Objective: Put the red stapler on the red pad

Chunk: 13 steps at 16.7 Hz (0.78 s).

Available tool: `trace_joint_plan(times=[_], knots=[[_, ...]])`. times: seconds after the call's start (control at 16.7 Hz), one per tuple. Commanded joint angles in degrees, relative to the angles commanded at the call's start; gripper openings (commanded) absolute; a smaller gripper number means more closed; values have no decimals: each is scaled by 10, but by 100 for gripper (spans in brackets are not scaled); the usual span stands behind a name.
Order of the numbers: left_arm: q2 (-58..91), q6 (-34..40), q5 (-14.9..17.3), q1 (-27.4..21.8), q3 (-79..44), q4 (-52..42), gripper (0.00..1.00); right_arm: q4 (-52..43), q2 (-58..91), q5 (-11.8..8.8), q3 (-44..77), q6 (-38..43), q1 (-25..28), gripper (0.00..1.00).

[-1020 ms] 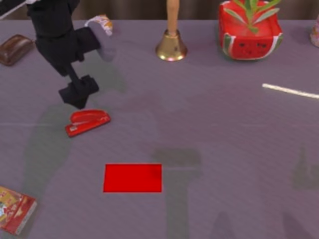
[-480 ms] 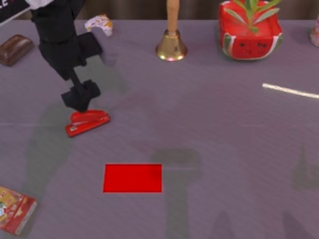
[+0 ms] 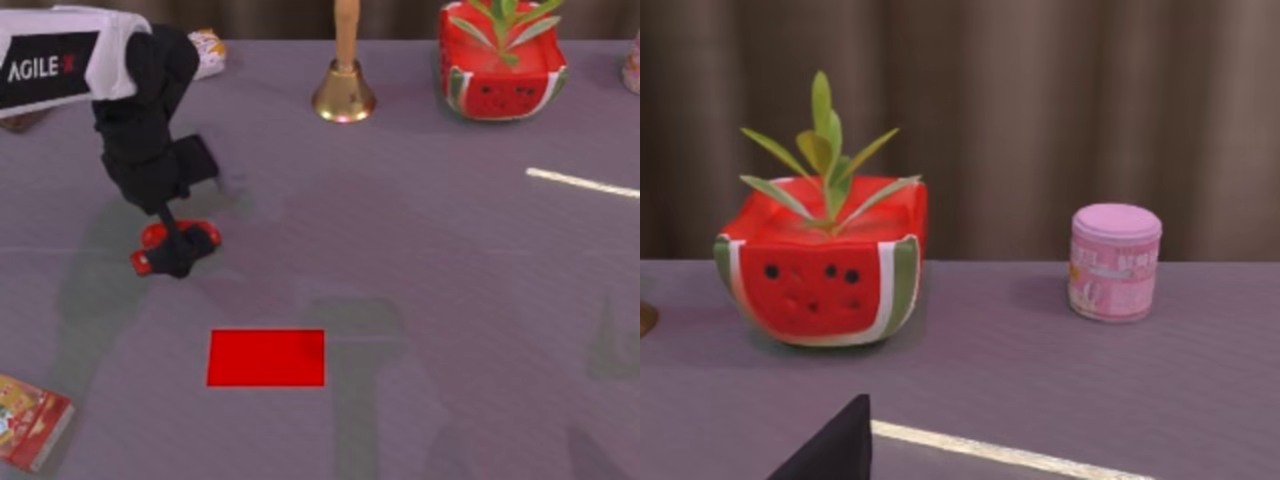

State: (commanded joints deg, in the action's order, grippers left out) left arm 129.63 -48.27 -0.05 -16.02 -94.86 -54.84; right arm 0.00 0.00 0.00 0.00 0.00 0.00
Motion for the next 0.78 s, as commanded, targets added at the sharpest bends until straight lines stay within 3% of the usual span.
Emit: trace_joint_plan(times=[0.24, 0.78], knots=[[1, 0, 0, 0, 2, 2, 100, 0, 0, 0, 0, 0, 0, 100], [1, 0, 0, 0, 2, 2, 32, 0, 0, 0, 0, 0, 0, 100]])
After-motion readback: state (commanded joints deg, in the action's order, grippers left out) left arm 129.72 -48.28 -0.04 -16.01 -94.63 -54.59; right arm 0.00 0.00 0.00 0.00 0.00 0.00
